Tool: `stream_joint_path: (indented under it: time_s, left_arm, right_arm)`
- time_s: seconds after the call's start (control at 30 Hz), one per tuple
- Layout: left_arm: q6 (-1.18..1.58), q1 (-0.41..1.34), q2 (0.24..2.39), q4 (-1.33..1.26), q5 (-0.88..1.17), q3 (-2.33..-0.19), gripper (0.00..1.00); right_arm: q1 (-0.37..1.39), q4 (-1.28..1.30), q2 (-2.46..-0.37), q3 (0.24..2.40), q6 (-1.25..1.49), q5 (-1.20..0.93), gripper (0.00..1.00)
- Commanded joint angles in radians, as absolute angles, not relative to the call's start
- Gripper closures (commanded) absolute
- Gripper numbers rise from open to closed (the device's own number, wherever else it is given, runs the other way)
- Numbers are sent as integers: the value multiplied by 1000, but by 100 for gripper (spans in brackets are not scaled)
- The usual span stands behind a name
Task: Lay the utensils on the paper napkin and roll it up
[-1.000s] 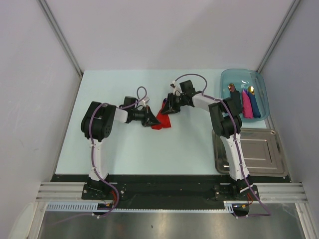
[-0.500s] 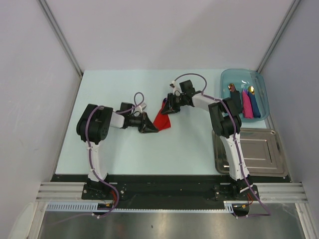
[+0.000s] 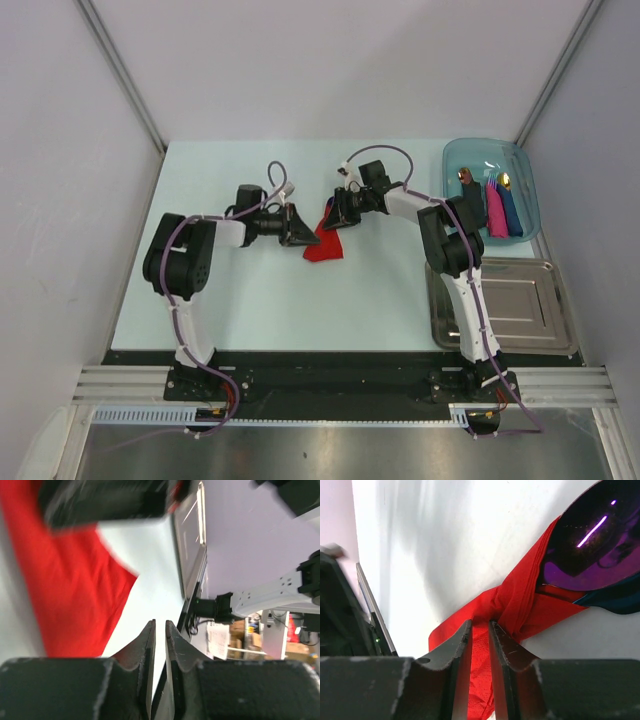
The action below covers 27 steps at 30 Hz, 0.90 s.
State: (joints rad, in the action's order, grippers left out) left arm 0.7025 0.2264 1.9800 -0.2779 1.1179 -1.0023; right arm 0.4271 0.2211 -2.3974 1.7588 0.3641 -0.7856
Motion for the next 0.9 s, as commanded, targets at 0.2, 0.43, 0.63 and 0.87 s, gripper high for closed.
stream_joint_path:
  time_s: [0.2, 0.43, 0.63, 0.87]
  left_arm:
    - [736, 244, 2118, -321, 1066, -1117, 84]
    - [621, 253, 2189, -117, 907, -1104, 98]
    - [658, 241, 2197, -144, 879, -1057, 100]
    - [649, 242, 2197, -141, 885, -1084, 100]
  right_arm:
    - [431, 288, -2456, 1792, 293, -676, 75]
    - [430, 290, -2431, 1865, 356, -672, 72]
    - [388, 357, -2346, 1885, 511, -543, 53]
    - [388, 451, -2327, 1881, 563, -422, 46]
